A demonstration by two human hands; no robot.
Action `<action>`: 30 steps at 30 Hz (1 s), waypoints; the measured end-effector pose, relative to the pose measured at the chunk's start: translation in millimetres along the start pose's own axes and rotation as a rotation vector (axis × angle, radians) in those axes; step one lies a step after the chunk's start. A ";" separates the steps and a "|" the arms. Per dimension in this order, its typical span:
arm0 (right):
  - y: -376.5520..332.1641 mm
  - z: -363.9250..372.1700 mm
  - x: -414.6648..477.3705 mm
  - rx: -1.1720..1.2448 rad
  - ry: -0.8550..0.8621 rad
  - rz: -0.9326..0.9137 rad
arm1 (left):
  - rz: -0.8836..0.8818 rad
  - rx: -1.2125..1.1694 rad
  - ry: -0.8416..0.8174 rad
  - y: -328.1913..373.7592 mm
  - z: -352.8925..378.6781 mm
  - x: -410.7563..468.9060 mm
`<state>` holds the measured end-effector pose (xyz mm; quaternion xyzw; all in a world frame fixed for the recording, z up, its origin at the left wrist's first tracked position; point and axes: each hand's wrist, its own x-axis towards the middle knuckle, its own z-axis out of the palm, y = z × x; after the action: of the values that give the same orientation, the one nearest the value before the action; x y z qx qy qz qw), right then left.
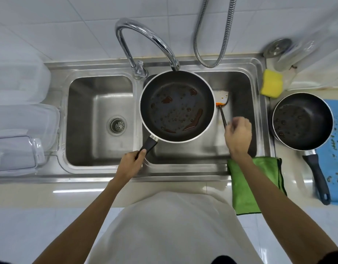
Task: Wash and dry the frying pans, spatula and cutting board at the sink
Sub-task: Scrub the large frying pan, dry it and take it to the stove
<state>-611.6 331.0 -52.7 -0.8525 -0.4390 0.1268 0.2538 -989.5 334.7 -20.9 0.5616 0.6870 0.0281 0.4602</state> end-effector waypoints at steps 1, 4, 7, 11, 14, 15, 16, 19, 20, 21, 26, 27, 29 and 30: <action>-18.3 -5.3 -2.0 0.036 0.063 -0.112 | 0.002 0.004 -0.003 -0.2 0.5 1.1; -75.2 -4.9 -8.4 0.151 0.080 -0.400 | 0.015 0.002 -0.015 -4.7 2.6 6.7; -135.3 16.4 -11.2 0.243 -0.034 -0.574 | 0.026 0.001 -0.018 -9.7 2.9 12.3; -206.1 50.8 3.0 0.158 -0.320 -0.689 | 0.045 0.017 -0.033 -10.3 2.2 15.1; -248.1 78.5 21.1 0.024 -0.394 -0.766 | 0.030 0.015 -0.039 -17.0 -0.6 16.8; -256.9 87.6 28.9 -0.026 -0.416 -0.778 | 0.031 0.022 -0.037 -18.3 -1.4 17.8; -263.5 95.4 37.1 -0.079 -0.433 -0.783 | 0.034 0.031 -0.036 -19.9 -2.0 19.1; -275.8 108.9 57.8 -0.176 -0.432 -0.809 | 0.050 0.041 -0.037 -21.8 -3.6 22.3; -279.2 110.3 61.4 -0.176 -0.430 -0.819 | 0.060 0.040 -0.036 -23.0 -4.0 23.7; -282.6 111.0 63.2 -0.169 -0.429 -0.829 | 0.069 0.038 -0.038 -23.9 -4.7 25.0; -294.6 108.1 54.9 -0.154 -0.445 -0.770 | 0.063 0.042 -0.055 -25.4 -7.5 32.0; -295.4 108.2 51.3 -0.159 -0.438 -0.760 | 0.065 0.043 -0.061 -24.2 -8.5 32.8; -295.1 110.1 43.4 -0.166 -0.426 -0.768 | 0.068 0.039 -0.072 -24.3 -9.5 34.9; -294.2 111.3 39.4 -0.169 -0.422 -0.776 | 0.068 0.044 -0.073 -24.7 -10.0 35.6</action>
<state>-838.7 541.7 14.3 -0.5980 -0.7772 0.1571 0.1169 -1012.6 358.8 -50.2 0.5951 0.6509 0.0083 0.4713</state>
